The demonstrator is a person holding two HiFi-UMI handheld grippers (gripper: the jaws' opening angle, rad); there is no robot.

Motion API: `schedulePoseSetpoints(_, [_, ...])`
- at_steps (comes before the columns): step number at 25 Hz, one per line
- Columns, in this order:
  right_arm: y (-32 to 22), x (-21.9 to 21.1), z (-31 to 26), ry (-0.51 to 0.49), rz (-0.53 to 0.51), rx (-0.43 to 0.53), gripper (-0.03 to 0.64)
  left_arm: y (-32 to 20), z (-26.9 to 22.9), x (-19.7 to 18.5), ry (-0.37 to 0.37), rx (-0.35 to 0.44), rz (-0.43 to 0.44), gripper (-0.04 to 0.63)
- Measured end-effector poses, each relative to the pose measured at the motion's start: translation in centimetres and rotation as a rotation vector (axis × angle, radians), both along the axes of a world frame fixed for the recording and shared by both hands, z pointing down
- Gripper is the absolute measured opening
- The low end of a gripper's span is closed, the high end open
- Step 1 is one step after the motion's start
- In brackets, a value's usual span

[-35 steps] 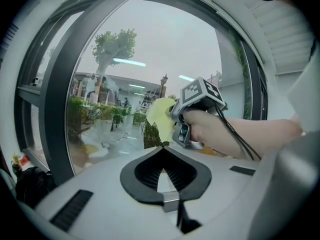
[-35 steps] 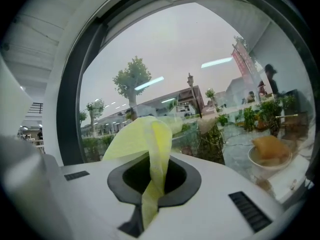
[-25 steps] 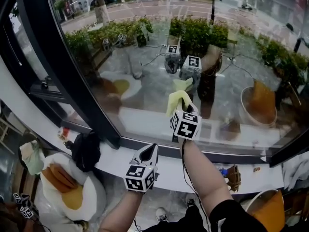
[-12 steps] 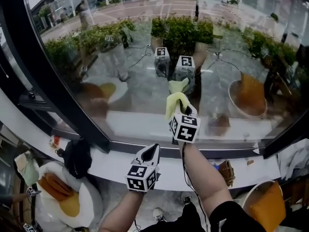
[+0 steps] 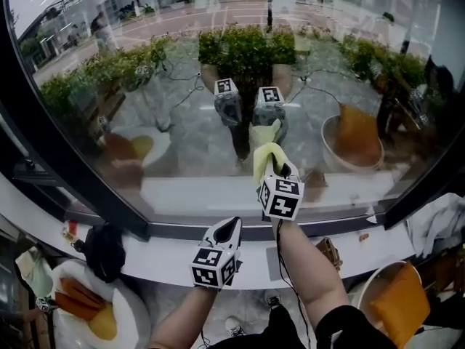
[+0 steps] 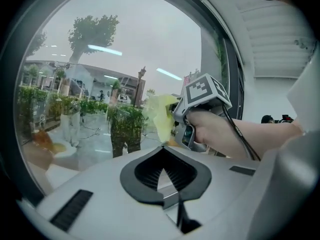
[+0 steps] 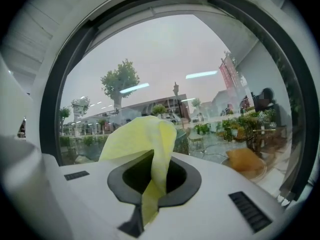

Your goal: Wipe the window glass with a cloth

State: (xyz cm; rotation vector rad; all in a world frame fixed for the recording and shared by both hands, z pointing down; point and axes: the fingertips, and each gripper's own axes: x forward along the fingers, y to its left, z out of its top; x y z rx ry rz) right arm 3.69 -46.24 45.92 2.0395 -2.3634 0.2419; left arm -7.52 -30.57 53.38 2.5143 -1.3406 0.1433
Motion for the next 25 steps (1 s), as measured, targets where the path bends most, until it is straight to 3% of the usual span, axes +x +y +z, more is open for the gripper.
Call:
schedulePoseSetpoints(21, [1.8, 23.3, 0.2, -0.041, 0.293, -0.014, 0.034, -1.8, -0.5, 15.8, 0.0, 0.001, 0.227, 0.006])
schedulePoseSetpoints(25, [2.2, 26.7, 0.2, 0.021, 0.313, -0.003, 0.034, -2.1, 0.0, 18.9, 0.0, -0.004, 0.277, 0.006])
